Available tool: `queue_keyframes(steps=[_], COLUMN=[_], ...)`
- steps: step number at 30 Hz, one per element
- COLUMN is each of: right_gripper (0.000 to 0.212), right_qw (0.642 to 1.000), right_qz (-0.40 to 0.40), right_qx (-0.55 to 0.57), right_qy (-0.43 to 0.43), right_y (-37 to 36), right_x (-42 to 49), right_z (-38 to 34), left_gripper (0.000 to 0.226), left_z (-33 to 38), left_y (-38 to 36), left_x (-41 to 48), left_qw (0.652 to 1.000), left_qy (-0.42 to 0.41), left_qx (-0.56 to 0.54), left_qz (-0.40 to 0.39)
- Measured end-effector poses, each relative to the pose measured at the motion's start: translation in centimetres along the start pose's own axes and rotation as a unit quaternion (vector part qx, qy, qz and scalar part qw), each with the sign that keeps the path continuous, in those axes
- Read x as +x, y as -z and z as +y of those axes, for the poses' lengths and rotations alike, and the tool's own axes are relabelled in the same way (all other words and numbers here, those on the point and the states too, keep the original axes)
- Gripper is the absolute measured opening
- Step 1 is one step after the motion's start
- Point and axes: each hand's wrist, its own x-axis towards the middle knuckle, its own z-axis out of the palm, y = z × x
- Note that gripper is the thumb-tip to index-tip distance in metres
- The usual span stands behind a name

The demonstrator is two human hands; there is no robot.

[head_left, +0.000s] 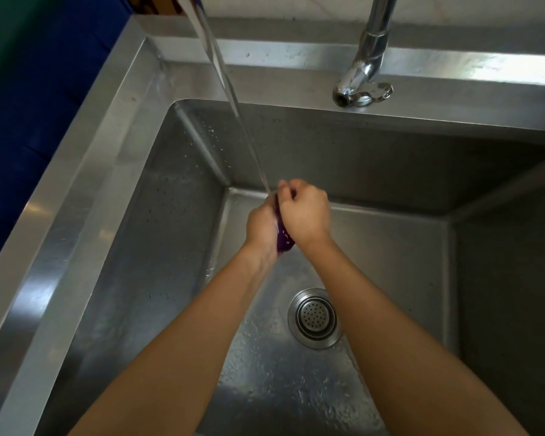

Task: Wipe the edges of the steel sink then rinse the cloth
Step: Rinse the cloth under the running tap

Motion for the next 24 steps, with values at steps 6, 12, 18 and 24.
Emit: queue_keyframes(steps=[6, 12, 18, 24], right_gripper=[0.039, 0.052, 0.056, 0.057], right_qw=[0.994, 0.997, 0.973, 0.916], right_qz=[0.000, -0.073, -0.149, -0.001], right_qx=[0.090, 0.005, 0.170, 0.375], right_qy=[-0.062, 0.022, -0.035, -0.139], right_y=[0.2, 0.3, 3.5, 10.2], right_x=[-0.2, 0.3, 0.5, 0.6], right_z=[0.0, -0.2, -0.9, -2.7], left_gripper=[0.040, 0.068, 0.042, 0.016], left_z=[0.5, 0.6, 0.3, 1.2], left_y=[0.6, 1.1, 0.7, 0.4], left_x=[-0.1, -1.0, -0.6, -0.6], left_qw=[0.987, 0.971, 0.984, 0.994], left_qy=[-0.022, 0.020, 0.021, 0.003], left_qx=[0.149, 0.001, -0.007, -0.011], left_qz=[-0.060, -0.237, -0.176, -0.110])
